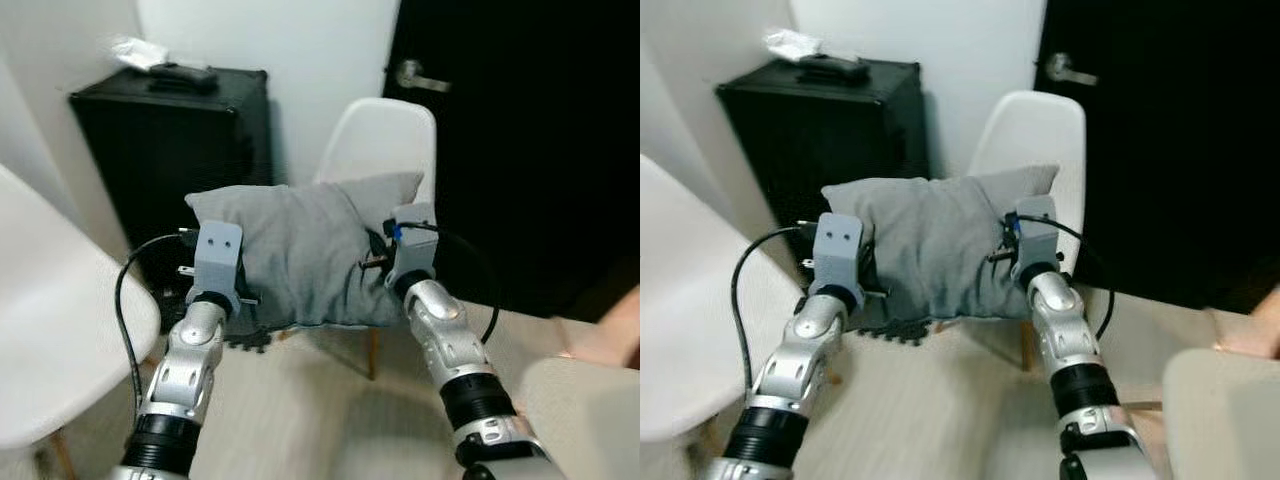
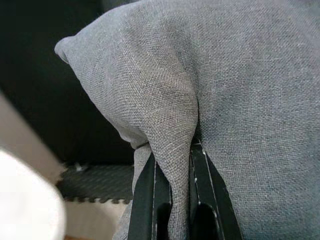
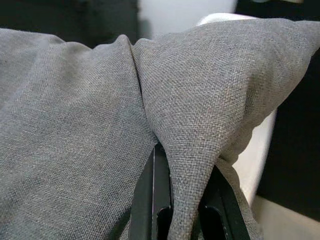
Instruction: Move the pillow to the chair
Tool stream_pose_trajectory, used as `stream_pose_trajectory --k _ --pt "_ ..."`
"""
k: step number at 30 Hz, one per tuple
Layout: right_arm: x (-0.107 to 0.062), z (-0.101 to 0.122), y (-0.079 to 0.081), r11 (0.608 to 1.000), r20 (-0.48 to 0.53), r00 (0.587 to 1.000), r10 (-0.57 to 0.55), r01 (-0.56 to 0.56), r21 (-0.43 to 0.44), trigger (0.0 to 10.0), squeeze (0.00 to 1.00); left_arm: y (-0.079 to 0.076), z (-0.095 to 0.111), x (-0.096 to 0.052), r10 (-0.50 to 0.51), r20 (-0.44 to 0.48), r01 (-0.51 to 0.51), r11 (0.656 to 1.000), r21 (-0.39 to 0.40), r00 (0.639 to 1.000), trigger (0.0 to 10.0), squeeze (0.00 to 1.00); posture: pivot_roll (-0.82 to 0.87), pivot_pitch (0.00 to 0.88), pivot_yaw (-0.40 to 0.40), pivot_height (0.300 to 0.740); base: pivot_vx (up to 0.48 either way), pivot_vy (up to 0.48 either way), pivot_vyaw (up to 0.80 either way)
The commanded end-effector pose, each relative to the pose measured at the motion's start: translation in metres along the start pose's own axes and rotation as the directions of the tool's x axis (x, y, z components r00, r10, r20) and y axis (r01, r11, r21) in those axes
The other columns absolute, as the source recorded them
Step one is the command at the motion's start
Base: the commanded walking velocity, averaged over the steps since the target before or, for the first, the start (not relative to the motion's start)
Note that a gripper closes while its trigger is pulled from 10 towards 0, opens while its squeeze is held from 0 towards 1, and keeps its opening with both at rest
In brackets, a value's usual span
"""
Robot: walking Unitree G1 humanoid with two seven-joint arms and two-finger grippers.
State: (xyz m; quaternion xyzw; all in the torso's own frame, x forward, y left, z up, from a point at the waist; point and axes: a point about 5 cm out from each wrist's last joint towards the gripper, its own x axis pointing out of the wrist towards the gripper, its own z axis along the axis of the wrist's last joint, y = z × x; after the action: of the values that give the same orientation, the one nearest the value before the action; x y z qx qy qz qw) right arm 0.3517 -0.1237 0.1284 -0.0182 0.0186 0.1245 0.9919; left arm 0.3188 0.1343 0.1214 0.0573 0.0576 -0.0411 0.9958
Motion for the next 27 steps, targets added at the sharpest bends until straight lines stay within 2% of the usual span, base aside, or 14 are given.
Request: stream_pose_trajectory --k 1,22,27 --pt "0.0049 0.0076 0.0163 0.997 0.029 0.997 0.073 -0.072 -0.016 10.0 0.00 -0.0164 0.0109 0.0011 -0.075 0.039 0.076 0.997 -0.014 0.996 10.0 0.00 0.02 0.000 -0.030 0.730 0.000 0.000 -0.80" --pt "0.0062 0.0070 0.0153 0.997 0.011 0.997 0.071 -0.071 0.006 10.0 0.00 -0.0190 0.0057 -0.0018 -0.091 0.011 0.091 0.996 -0.023 0.996 10.0 0.00 0.01 0.000 -0.038 0.730 0.000 0.000 -0.80" --pt "0.0059 0.0077 0.0147 0.998 0.025 0.997 0.067 -0.067 0.011 10.0 0.00 -0.0184 0.0074 -0.0011 -0.083 0.020 0.084 0.996 -0.018 0.996 10.0 0.00 0.01 0.000 -0.036 0.730 0.000 0.000 0.00"
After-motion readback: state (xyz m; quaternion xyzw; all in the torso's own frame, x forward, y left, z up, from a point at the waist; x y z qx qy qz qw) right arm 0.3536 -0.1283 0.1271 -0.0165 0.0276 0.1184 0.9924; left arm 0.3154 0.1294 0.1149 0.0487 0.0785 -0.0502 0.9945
